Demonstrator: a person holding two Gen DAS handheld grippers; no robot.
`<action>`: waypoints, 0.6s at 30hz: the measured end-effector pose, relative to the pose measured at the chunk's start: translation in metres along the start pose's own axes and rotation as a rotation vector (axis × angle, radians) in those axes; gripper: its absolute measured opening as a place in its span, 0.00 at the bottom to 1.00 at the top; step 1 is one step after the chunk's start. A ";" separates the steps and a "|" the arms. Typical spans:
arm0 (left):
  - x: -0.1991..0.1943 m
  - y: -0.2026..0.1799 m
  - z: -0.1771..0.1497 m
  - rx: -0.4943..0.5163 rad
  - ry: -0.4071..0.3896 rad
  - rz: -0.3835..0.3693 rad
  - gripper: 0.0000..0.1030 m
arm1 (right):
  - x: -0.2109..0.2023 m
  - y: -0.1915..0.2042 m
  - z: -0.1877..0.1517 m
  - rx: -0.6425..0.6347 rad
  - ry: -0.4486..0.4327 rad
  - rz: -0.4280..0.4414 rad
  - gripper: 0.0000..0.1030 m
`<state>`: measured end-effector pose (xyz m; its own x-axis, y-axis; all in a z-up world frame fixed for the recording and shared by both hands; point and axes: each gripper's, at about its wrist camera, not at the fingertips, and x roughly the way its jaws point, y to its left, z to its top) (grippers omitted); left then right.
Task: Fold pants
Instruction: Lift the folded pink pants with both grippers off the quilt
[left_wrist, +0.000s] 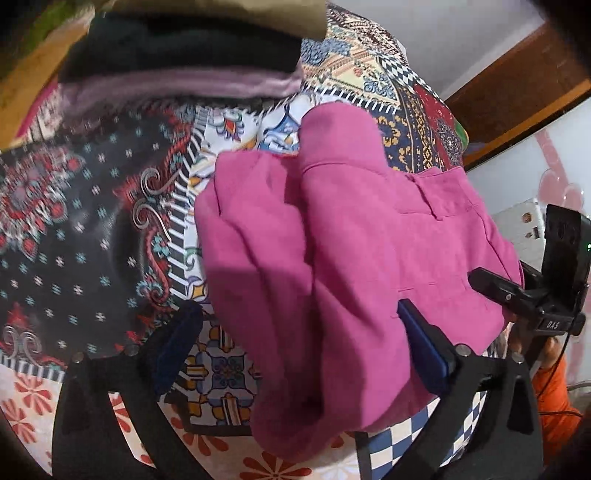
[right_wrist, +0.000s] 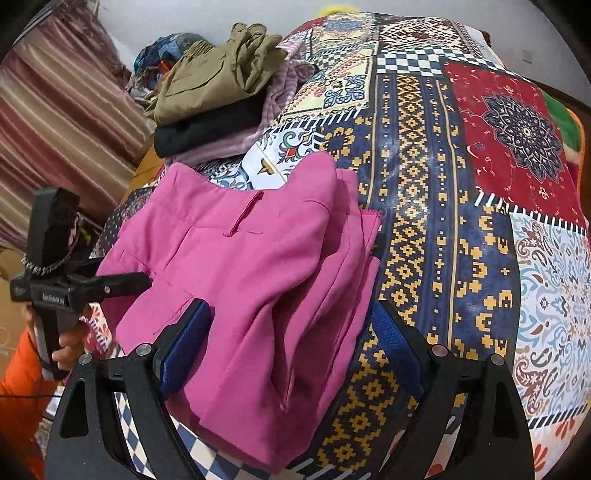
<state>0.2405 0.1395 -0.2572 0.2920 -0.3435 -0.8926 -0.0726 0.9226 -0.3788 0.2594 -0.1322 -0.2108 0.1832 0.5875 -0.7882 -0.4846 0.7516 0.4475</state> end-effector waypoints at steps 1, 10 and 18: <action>0.002 0.002 0.000 -0.008 0.005 -0.011 1.00 | 0.001 0.000 -0.001 0.001 -0.001 0.004 0.86; 0.000 -0.009 0.005 0.028 -0.024 -0.046 0.73 | -0.001 0.001 -0.001 -0.009 -0.031 0.034 0.78; -0.011 -0.034 0.006 0.122 -0.088 0.020 0.44 | -0.005 0.010 -0.001 -0.020 -0.063 0.062 0.46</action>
<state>0.2452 0.1131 -0.2326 0.3744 -0.3134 -0.8727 0.0354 0.9453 -0.3243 0.2527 -0.1281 -0.2033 0.2053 0.6505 -0.7312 -0.5138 0.7075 0.4852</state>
